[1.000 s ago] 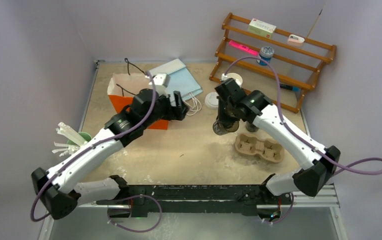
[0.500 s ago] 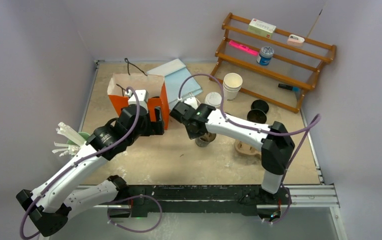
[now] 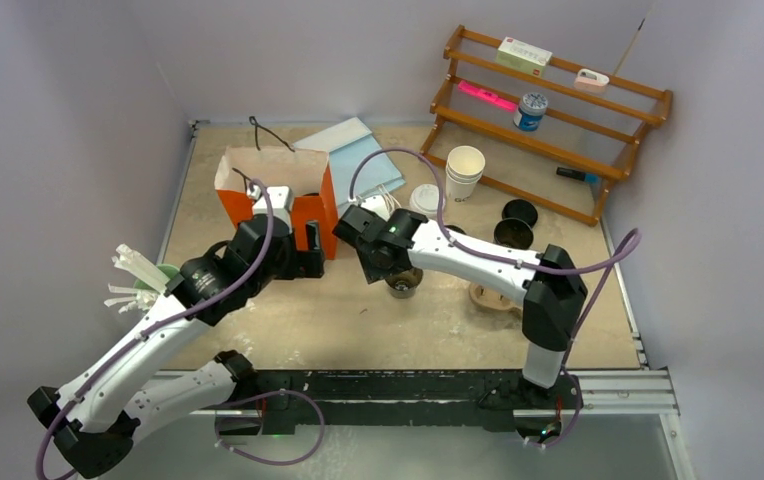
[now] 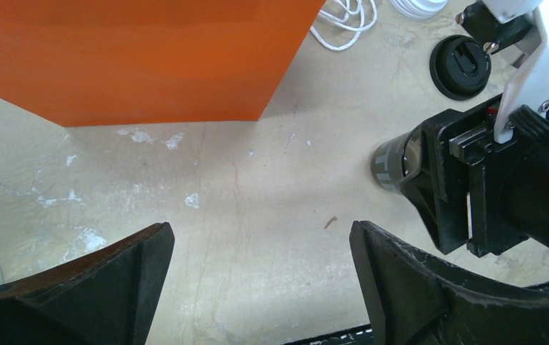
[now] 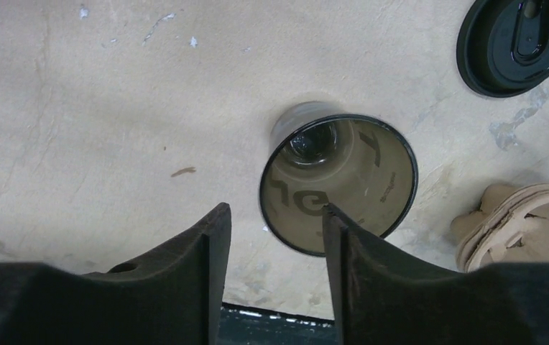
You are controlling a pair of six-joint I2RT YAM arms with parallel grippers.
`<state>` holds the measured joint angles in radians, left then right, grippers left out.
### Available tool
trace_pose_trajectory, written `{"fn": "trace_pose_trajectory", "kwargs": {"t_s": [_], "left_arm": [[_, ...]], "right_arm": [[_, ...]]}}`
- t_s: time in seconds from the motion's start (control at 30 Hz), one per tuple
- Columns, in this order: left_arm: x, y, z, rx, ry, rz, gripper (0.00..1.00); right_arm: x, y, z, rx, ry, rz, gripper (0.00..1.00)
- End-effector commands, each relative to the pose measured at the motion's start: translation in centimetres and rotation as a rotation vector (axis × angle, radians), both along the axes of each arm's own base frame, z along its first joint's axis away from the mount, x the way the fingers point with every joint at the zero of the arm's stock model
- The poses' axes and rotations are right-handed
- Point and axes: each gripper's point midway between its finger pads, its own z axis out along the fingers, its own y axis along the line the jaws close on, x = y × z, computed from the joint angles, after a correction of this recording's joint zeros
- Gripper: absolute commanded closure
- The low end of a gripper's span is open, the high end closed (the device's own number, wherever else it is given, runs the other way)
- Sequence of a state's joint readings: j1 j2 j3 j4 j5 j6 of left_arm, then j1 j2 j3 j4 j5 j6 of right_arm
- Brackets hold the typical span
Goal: Pack the takeout coffee
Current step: Place the coffee cup at the center of the board.
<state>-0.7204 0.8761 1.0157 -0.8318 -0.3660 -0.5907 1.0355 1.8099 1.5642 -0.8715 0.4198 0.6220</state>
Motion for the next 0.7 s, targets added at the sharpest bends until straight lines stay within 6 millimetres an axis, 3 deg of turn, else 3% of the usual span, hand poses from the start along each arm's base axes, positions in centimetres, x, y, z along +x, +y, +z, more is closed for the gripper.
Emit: {"fn": "trace_pose_trajectory", "kwargs": {"t_s": [0.0,0.23,0.43,0.67], "left_arm": [[-0.3,-1.2,-0.1,-0.045,0.003,-0.058,0.0],[-1.4,-5.9,0.0,-0.173,-0.001,-0.305,0.0],[-1.6,-7.9,-0.5,-0.212,0.001,-0.403,0.0],[-0.9,-7.9,1.3,-0.204,-0.058,-0.406,0.0]], "right_arm": [[0.1,0.0,4.2,0.099,-0.037,-0.019,0.44],[2.7,-2.3,6.6,0.201,-0.072,-0.082,0.31],[6.1,-7.9,4.0,0.176,-0.023,-0.208,0.04],[9.6,-12.1,-0.3,0.171,0.025,-0.296,0.01]]}}
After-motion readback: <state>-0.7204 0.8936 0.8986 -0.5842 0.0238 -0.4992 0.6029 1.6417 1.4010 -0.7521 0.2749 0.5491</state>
